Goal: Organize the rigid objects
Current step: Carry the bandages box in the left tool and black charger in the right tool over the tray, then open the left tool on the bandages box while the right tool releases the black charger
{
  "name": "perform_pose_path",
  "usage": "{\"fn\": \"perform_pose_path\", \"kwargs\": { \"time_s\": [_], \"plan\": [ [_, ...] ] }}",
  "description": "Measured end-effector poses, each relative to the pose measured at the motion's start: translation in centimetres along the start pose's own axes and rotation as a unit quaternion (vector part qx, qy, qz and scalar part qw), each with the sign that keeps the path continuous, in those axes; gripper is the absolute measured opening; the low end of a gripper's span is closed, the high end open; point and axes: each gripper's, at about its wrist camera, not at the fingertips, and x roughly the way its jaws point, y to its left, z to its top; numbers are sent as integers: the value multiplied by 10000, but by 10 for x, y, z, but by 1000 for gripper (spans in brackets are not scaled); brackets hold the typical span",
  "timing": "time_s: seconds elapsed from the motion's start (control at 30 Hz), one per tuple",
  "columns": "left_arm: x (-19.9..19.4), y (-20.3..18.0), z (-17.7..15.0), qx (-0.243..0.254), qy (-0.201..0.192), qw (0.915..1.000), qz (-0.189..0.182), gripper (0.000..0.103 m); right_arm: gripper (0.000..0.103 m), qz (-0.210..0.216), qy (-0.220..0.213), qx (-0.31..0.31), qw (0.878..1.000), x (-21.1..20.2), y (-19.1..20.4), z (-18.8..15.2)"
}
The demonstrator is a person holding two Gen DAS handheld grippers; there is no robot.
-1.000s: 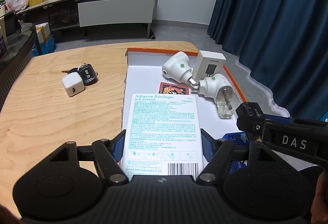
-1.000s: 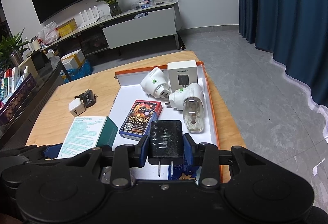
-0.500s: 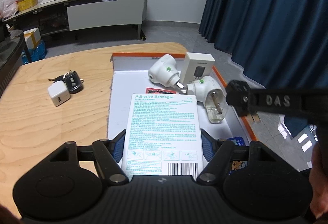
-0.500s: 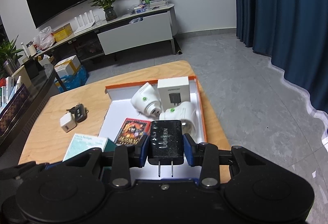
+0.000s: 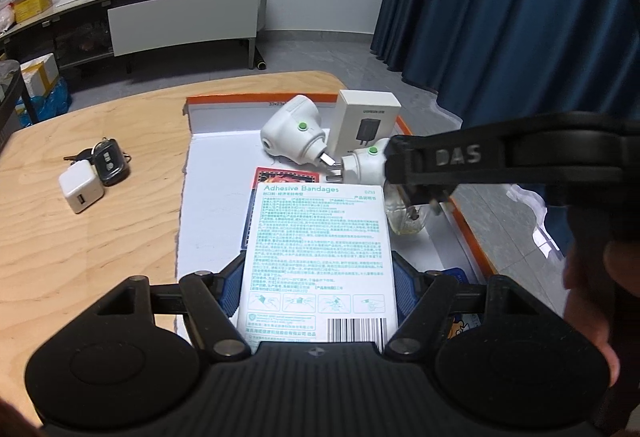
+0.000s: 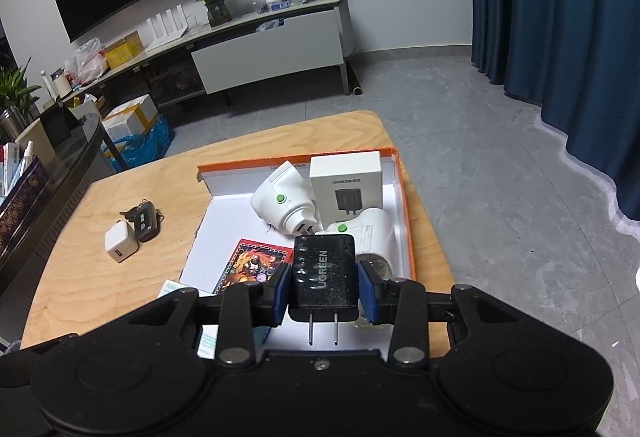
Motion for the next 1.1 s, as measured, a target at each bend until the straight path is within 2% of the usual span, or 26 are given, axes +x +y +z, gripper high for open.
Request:
{"fn": "perform_pose_path", "kwargs": {
  "time_s": [0.5, 0.9, 1.03, 1.1],
  "plan": [
    [14, -7, 1, 53, 118, 9998, -117, 72, 45, 36, 220, -29, 9997, 26, -3, 6],
    [24, -11, 4, 35, 135, 9997, -205, 72, 47, 24, 223, -29, 9997, 34, -3, 10],
    [24, -11, 3, 17, 136, 9997, -209, 75, 51, -27, 125, 6, 9999, 30, -4, 12],
    [21, -11, 4, 11, 103, 9997, -199, 80, 51, -34, 80, 16, 10000, 26, -4, 12]
  ]
}}
